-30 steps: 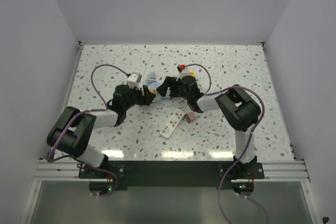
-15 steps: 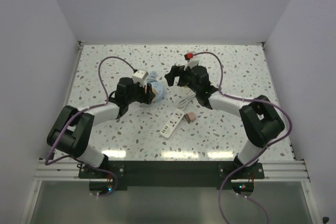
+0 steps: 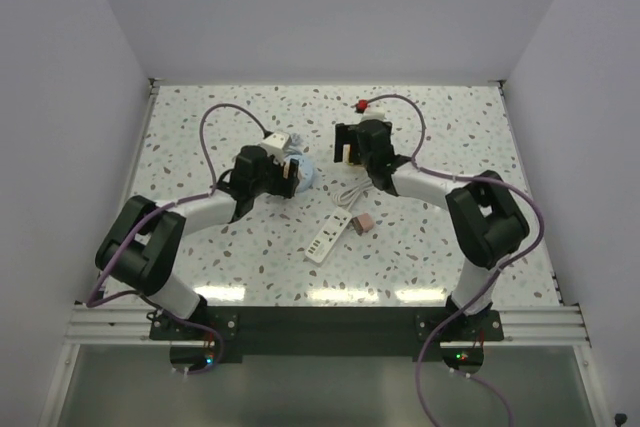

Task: Insert the plug

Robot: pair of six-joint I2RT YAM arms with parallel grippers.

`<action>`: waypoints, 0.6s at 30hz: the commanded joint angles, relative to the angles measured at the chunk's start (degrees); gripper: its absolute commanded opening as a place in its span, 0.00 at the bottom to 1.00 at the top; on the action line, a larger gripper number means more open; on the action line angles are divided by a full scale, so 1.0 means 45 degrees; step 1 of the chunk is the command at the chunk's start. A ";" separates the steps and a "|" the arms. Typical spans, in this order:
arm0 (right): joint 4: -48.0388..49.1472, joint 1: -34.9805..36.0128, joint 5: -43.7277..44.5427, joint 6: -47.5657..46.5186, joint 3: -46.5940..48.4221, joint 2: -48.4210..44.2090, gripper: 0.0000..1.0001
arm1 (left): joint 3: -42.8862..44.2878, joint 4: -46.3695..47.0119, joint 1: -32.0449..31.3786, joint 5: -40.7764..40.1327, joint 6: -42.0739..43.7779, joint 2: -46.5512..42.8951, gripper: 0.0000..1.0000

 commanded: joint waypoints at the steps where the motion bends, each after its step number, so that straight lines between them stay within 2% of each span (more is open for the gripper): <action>1: -0.0620 -0.0155 0.0794 -0.0109 0.0948 0.0667 0.98 | 0.0149 -0.0484 0.0079 -0.1365 0.0071 -0.0120 0.83; 7: -0.0933 -0.0448 0.0424 0.0165 0.1593 0.1587 0.98 | -0.0104 -0.0699 0.0099 -0.2147 -0.0202 -0.0784 0.92; 12: -0.1226 -0.0507 0.0210 0.0164 0.2199 0.2291 0.96 | -0.0456 -0.0543 0.0060 -0.2148 -0.0222 -0.1875 0.94; 14: -0.1284 -0.0585 0.0034 0.0106 0.2355 0.2408 0.88 | -0.0632 -0.0485 0.0041 -0.2089 -0.0202 -0.2248 0.94; 15: -0.1285 -0.0605 -0.0083 0.0048 0.2394 0.2447 0.82 | -0.0690 -0.0485 0.0021 -0.2070 -0.0163 -0.2656 0.94; 16: -0.1285 -0.0624 -0.0239 -0.0146 0.2395 0.2409 0.71 | -0.0865 -0.0330 0.0002 -0.2050 -0.0124 -0.2892 0.95; 18: -0.1226 -0.0644 -0.0571 -0.0498 0.2395 0.2060 0.63 | -0.1100 -0.0056 -0.0057 -0.1605 0.0031 -0.3651 0.95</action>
